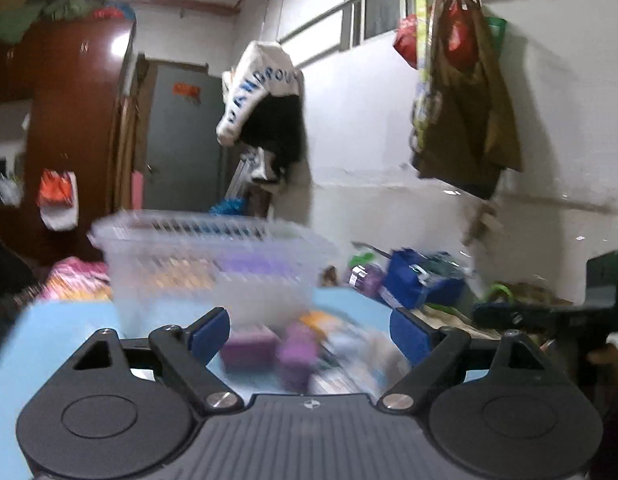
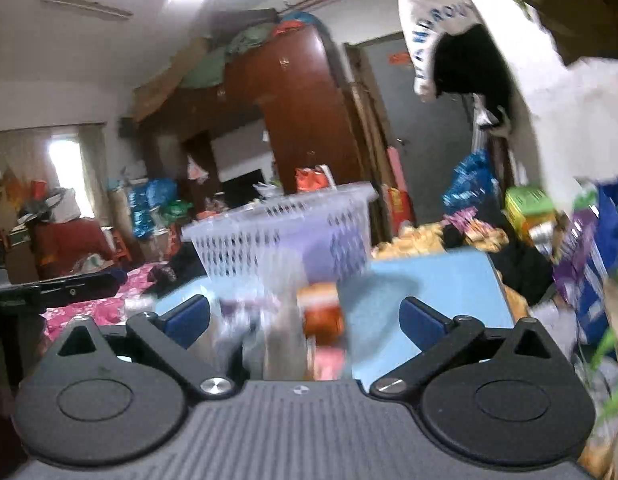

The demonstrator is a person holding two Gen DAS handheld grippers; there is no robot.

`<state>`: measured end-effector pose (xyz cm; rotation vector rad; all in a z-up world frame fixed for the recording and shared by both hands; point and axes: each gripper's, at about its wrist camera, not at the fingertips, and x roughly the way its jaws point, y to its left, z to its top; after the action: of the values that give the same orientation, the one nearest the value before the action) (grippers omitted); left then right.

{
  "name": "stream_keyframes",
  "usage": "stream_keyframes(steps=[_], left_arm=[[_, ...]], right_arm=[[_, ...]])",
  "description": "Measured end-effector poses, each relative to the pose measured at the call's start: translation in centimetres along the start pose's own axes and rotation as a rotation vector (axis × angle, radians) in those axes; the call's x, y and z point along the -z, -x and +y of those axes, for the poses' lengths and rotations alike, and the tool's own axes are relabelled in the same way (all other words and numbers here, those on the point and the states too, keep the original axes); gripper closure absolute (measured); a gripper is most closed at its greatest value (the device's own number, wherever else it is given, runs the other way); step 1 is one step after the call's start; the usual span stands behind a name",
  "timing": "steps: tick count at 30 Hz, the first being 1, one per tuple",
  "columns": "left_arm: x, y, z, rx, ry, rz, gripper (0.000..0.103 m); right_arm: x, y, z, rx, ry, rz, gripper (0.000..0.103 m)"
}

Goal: Organize objects
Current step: 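Grasp the white gloves with both grippers together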

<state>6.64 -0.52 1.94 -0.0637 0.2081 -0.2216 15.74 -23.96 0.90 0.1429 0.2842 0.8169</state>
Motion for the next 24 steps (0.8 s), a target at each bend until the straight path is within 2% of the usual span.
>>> stream_keyframes(steps=[3, 7, 12, 21, 24], left_arm=[[1.7, -0.7, -1.0, -0.028, 0.009, 0.012, 0.013], [2.1, -0.4, -1.7, 0.008, 0.016, -0.016, 0.013], [2.4, -0.8, -2.9, -0.002, -0.009, -0.024, 0.013], [3.3, -3.2, -3.5, 0.002, -0.002, 0.007, 0.015], [3.5, -3.6, -3.8, -0.005, -0.015, 0.009, 0.019]], right_arm=[[0.1, -0.8, 0.5, 0.043, 0.037, -0.011, 0.0], [0.3, -0.6, 1.1, 0.024, 0.046, -0.036, 0.0], [0.7, -0.5, 1.4, 0.005, 0.053, -0.026, 0.001], [1.0, -0.9, 1.2, 0.008, 0.05, -0.041, 0.013], [1.2, -1.1, 1.3, 0.015, 0.061, -0.032, 0.022]])
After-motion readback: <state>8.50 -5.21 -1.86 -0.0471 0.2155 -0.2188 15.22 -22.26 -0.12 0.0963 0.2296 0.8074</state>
